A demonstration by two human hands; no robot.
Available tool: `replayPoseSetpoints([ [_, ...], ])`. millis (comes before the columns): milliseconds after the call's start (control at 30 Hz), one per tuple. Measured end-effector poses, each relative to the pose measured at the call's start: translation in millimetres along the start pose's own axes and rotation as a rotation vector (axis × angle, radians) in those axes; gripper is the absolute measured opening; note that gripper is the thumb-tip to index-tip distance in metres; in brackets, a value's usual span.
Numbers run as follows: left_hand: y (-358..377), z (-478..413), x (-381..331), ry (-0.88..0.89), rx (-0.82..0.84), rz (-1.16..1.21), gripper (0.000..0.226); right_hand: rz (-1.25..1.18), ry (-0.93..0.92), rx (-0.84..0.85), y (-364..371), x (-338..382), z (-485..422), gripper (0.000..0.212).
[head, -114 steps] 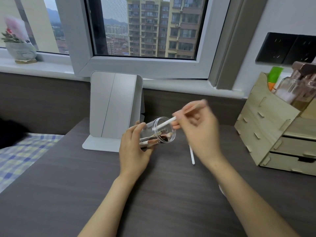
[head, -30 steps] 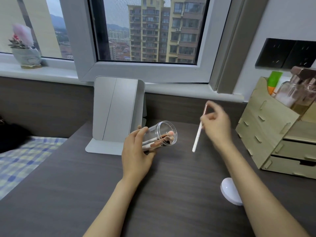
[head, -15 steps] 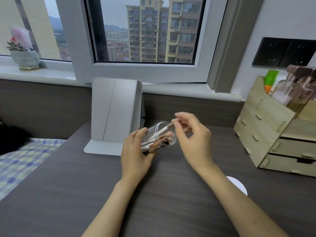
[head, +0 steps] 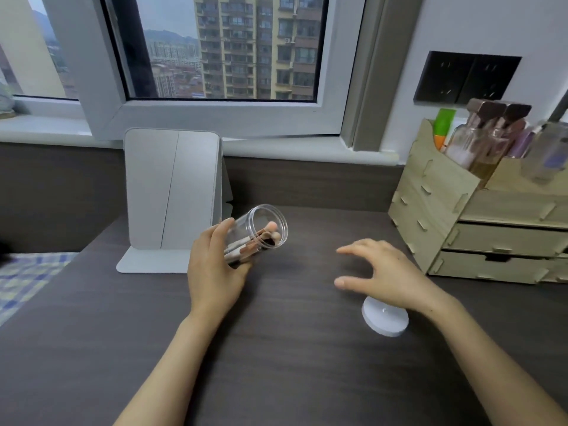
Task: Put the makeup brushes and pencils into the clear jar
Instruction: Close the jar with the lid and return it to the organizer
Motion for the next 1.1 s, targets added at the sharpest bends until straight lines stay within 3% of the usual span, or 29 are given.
replayPoseSetpoints([
  [100,2.0,3.1,-6.1,0.043,0.017,-0.007,0.073,0.026,0.106,0.291,19.5,-28.2,34.4,0.083],
  [200,4.7,6.0,-10.8,0.066,0.044,-0.016,0.074,0.086,0.09,0.307,28.9,-34.9,48.9,0.081],
  [300,6.6,8.1,-15.1,0.07,0.08,0.0,0.076,-0.056,0.065,0.095,17.9,-32.3,45.7,0.069],
  [433,2.8,12.4,-28.3,0.084,0.114,0.031,0.079,-0.686,-0.011,-0.349,-18.9,-9.9,33.1,0.055],
  [533,0.2,14.3,-42.1,0.126,0.128,0.025,0.081,-0.888,-0.139,-0.426,-33.0,17.8,20.5,0.054],
  [833,-14.5,22.3,-61.6,0.243,0.208,-0.11,0.077,-0.684,-0.319,-0.21,-34.4,54.0,6.6,0.058],
  [1100,-14.9,12.9,-69.4,0.171,0.537,0.033,0.079,-0.619,-0.388,-0.106,-48.9,63.7,8.8,0.057],
])
Point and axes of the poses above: each hand's wrist, its own z-axis away from the middle knuckle, its own y-axis out of the palm, x = y × z, the point moved 7 cm from there along -z, towards the middle knuckle, and after that the axes turned 9 degrees about -y, right-handed, at the moved point
